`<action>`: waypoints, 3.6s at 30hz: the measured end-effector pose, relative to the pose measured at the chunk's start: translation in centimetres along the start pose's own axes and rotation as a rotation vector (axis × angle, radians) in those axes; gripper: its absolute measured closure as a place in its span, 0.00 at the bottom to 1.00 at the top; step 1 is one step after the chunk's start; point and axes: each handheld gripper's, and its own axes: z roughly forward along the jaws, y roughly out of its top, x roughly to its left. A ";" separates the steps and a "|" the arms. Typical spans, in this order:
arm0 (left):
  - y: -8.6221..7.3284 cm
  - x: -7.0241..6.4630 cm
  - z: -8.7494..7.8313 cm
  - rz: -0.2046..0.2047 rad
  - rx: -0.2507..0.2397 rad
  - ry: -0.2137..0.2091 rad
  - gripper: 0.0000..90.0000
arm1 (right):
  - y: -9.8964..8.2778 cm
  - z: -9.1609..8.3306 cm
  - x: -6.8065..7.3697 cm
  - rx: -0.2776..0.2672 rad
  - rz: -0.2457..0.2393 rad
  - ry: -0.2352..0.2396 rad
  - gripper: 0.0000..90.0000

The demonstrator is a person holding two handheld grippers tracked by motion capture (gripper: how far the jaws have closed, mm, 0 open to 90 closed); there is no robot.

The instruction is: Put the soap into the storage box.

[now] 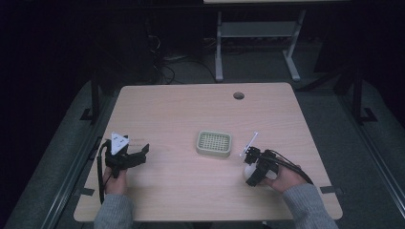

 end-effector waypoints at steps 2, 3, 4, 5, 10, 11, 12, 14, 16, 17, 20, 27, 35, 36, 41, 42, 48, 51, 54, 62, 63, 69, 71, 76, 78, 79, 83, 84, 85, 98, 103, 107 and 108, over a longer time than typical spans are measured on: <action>0.0 0.0 0.0 -0.001 -0.002 0.000 0.16 | 0.1 0.0 0.0 0.002 0.004 0.004 0.19; 0.0 0.0 0.0 -0.001 -0.001 0.000 0.16 | 0.1 0.0 0.0 0.003 0.000 -0.002 0.19; 0.0 0.0 0.0 -0.001 -0.002 0.000 0.16 | 0.1 0.1 0.0 0.003 0.002 0.000 0.19; 0.0 0.0 0.0 -0.002 -0.003 0.001 0.16 | 0.1 0.1 0.0 0.005 -0.002 0.000 0.23; 0.0 0.0 0.0 -0.002 -0.003 0.001 0.16 | 0.2 0.1 0.0 -0.001 -0.008 0.000 0.24; 0.0 0.0 0.0 -0.003 -0.002 0.002 0.16 | 0.2 0.0 0.0 0.000 -0.007 -0.001 0.25; 0.0 0.0 0.0 -0.002 -0.003 0.001 0.16 | 0.2 0.0 0.0 -0.001 -0.007 -0.001 0.25; 0.0 0.0 0.0 0.000 0.004 0.001 0.17 | 0.2 0.0 0.0 0.000 -0.009 0.000 0.25; 0.0 0.0 0.0 0.005 0.006 0.000 0.16 | 0.2 0.0 0.0 0.001 -0.010 0.001 0.25; 0.0 0.0 0.0 0.004 0.005 0.000 0.16 | 0.2 0.0 0.0 0.001 -0.010 0.001 0.25; 0.0 0.0 0.0 0.001 0.004 0.001 0.16 | 0.2 0.0 0.0 0.002 -0.012 0.002 0.25; 0.0 0.0 0.1 0.002 0.005 0.001 0.16 | 0.0 -0.7 -0.3 -0.024 -0.007 0.031 0.25; 0.0 0.0 0.1 0.000 0.004 0.000 0.16 | 0.4 -1.6 -0.6 -0.037 -0.009 0.028 0.25; 0.0 0.0 0.1 0.000 0.003 0.000 0.16 | 0.5 -1.7 -0.6 -0.039 -0.008 0.030 0.25; 0.0 0.0 0.1 0.000 0.002 0.008 0.16 | 1.1 -2.3 -0.9 -0.048 -0.014 0.028 0.25; 0.0 0.1 0.1 -0.001 0.001 0.008 0.16 | 1.2 -2.4 -0.9 -0.056 -0.015 0.022 0.25; 0.0 0.1 0.1 0.001 0.002 0.007 0.16 | 1.7 -2.9 -1.3 -0.069 -0.013 0.027 0.25; 0.0 0.1 0.1 0.005 0.004 0.005 0.16 | 1.9 -3.0 -1.6 -0.072 -0.007 0.036 0.25; 0.0 0.0 0.1 0.004 0.001 0.008 0.16 | 2.2 -3.2 -1.9 -0.072 -0.006 0.031 0.25; 0.0 0.0 0.1 0.005 0.002 0.011 0.16 | 3.4 -3.9 -2.3 -0.083 -0.021 0.030 0.25; 0.0 0.0 0.1 0.004 0.000 0.009 0.16 | 3.5 -4.0 -2.3 -0.083 -0.022 0.030 0.25; 0.0 0.0 0.0 0.005 0.001 0.009 0.16 | 4.5 -4.3 -2.4 -0.088 -0.033 0.031 0.25; 0.0 0.0 0.0 0.005 0.000 0.007 0.16 | 4.8 -4.4 -2.5 -0.086 -0.035 0.032 0.25; 0.0 0.0 0.0 0.003 -0.001 0.007 0.16 | 5.7 -4.7 -2.6 -0.089 -0.043 0.035 0.25; 0.1 0.0 0.0 0.006 -0.001 0.008 0.16 | 6.2 -4.8 -2.6 -0.087 -0.051 0.030 0.25; 0.1 0.0 0.0 0.006 0.000 0.007 0.16 | 6.4 -4.8 -2.6 -0.088 -0.055 0.030 0.25; 0.1 0.0 0.1 0.009 -0.002 0.005 0.16 | 7.3 -5.0 -2.5 -0.088 -0.061 0.028 0.25; 0.1 0.0 0.1 0.011 -0.001 0.004 0.16 | 7.6 -5.0 -2.6 -0.086 -0.065 0.032 0.25; 0.1 0.0 0.1 0.012 -0.001 0.004 0.16 | 7.8 -5.0 -2.6 -0.086 -0.066 0.029 0.25; 0.1 -0.1 0.1 0.006 -0.004 0.006 0.17 | 10.2 -4.9 -2.7 -0.072 -0.084 0.037 0.25; 0.1 0.0 0.1 0.007 -0.004 0.008 0.16 | 11.1 -4.8 -2.8 -0.065 -0.093 0.038 0.25; 0.1 0.0 0.0 0.007 -0.003 0.010 0.16 | 11.8 -4.6 -2.8 -0.065 -0.095 0.046 0.25; 0.1 0.0 0.0 0.007 -0.003 0.011 0.16 | 12.0 -4.6 -2.8 -0.063 -0.097 0.041 0.25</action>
